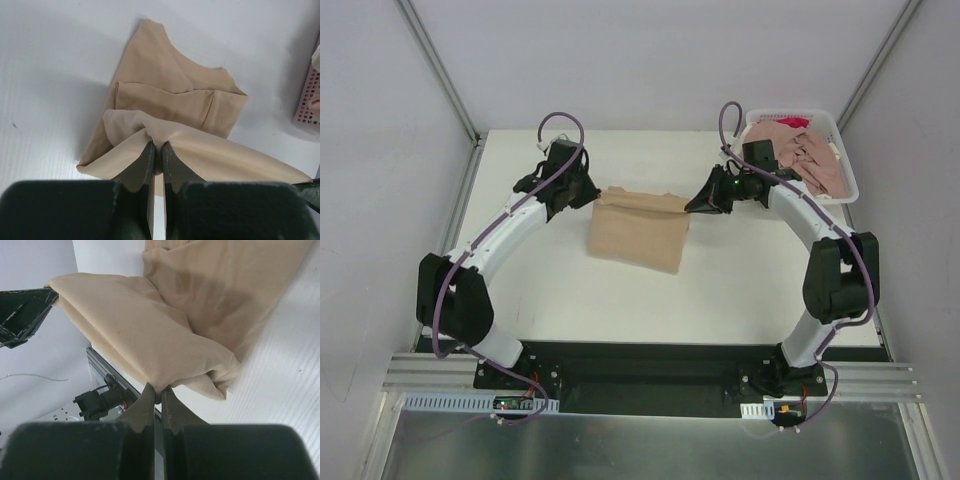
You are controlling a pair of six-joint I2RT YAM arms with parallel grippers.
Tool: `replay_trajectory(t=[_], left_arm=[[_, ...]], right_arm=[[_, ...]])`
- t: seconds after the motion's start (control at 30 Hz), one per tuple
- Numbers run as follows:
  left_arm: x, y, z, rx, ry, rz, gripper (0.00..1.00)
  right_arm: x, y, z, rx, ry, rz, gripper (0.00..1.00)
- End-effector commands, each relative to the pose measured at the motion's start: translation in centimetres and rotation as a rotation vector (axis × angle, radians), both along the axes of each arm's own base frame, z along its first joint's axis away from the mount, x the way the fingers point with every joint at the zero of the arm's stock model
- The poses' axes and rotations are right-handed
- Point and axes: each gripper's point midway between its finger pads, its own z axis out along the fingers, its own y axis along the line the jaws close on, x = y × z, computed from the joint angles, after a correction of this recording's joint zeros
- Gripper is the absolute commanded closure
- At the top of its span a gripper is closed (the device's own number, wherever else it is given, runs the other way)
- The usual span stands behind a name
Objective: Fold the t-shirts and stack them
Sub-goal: Fold the long partially folded tshirt into a neat square
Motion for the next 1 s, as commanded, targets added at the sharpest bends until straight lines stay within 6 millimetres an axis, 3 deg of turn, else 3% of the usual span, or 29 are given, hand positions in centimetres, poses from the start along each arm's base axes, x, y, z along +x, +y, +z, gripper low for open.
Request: replay_trajectory(t=[0.0, 0.07, 0.13, 0.17, 0.23, 0.27, 0.3, 0.37, 0.4, 0.47, 0.53, 0.57, 0.6, 0.63, 0.67, 0.7, 0.73, 0.77, 0.8, 0.83, 0.9, 0.97], left_arm=[[4.2, 2.3, 0.4, 0.064, -0.036, 0.049, 1.00], [5.4, 2.1, 0.5, 0.062, -0.039, 0.045, 1.00], [6.5, 2.0, -0.9, 0.068, -0.009, 0.036, 1.00], [7.3, 1.7, -0.6, 0.065, -0.020, 0.031, 1.00], [8.5, 1.5, -2.2, 0.078, 0.009, 0.019, 1.00], [9.4, 1.2, -1.7, 0.074, -0.007, 0.017, 1.00], [10.0, 1.2, -3.3, 0.084, 0.022, 0.020, 1.00], [11.2, 1.3, -3.5, 0.074, 0.022, 0.026, 1.00], [11.5, 1.2, -4.9, 0.076, 0.048, 0.027, 1.00], [12.4, 1.6, -5.5, 0.066, 0.056, 0.043, 1.00], [13.1, 1.9, -6.6, 0.069, 0.072, 0.056, 1.00], [13.4, 2.3, -6.9, 0.070, 0.075, 0.066, 1.00], [13.6, 2.3, -7.6, 0.070, 0.088, 0.068, 0.99], [14.0, 2.4, -7.5, 0.064, 0.083, 0.068, 0.92], [14.2, 2.6, -7.5, 0.056, 0.085, 0.068, 0.81], [14.1, 2.2, -7.4, 0.037, 0.089, 0.053, 0.50], [14.1, 2.2, -7.0, 0.033, 0.081, 0.049, 0.30], [14.1, 2.2, -6.2, 0.027, 0.066, 0.045, 0.20], [14.0, 2.1, -5.7, 0.022, 0.058, 0.039, 0.04], [13.7, 2.0, -5.4, 0.016, 0.060, 0.036, 0.01], [13.1, 1.8, -4.1, 0.000, 0.040, 0.025, 0.01], [12.1, 1.5, -3.6, -0.022, 0.044, 0.018, 0.01]], right_arm=[[3.7, -1.7, 0.5, -0.042, -0.056, -0.046, 0.99], [4.9, -2.0, -0.7, -0.073, -0.044, -0.058, 0.99], [6.4, -2.3, -0.7, -0.112, -0.083, -0.070, 0.99], [7.3, -2.7, -1.9, -0.148, -0.070, -0.090, 1.00], [8.7, -2.9, -3.1, -0.175, -0.068, -0.102, 0.99], [9.3, -3.0, -3.7, -0.190, -0.068, -0.111, 0.99], [9.8, -3.0, -4.2, -0.195, -0.068, -0.111, 0.99], [11.5, -2.6, -5.2, -0.189, -0.069, -0.106, 0.97], [12.1, -2.3, -5.4, -0.182, -0.074, -0.099, 0.96], [13.9, -1.8, -6.0, -0.162, -0.091, -0.090, 0.95], [15.3, -1.3, -7.2, -0.149, -0.105, -0.085, 0.92], [16.3, -0.8, -6.2, -0.124, -0.140, -0.074, 0.90], [16.8, -0.5, -6.1, -0.112, -0.155, -0.065, 0.79], [17.2, -0.2, -6.6, -0.103, -0.150, -0.055, 0.69], [17.7, 0.3, -5.3, -0.073, -0.176, -0.037, 0.61], [17.8, 0.5, -4.9, -0.061, -0.187, -0.025, 0.49], [17.4, 1.0, -4.3, -0.054, -0.194, 0.000, 0.44], [17.1, 1.4, -3.6, -0.046, -0.212, 0.024, 0.33], [16.6, 1.8, -3.2, -0.059, -0.241, 0.057, 0.18], [15.9, 2.1, -1.8, -0.069, -0.271, 0.074, 0.13], [14.4, 2.5, -1.8, -0.099, -0.270, 0.102, 0.03], [13.2, 2.8, -0.3, -0.098, -0.303, 0.125, 0.03]])
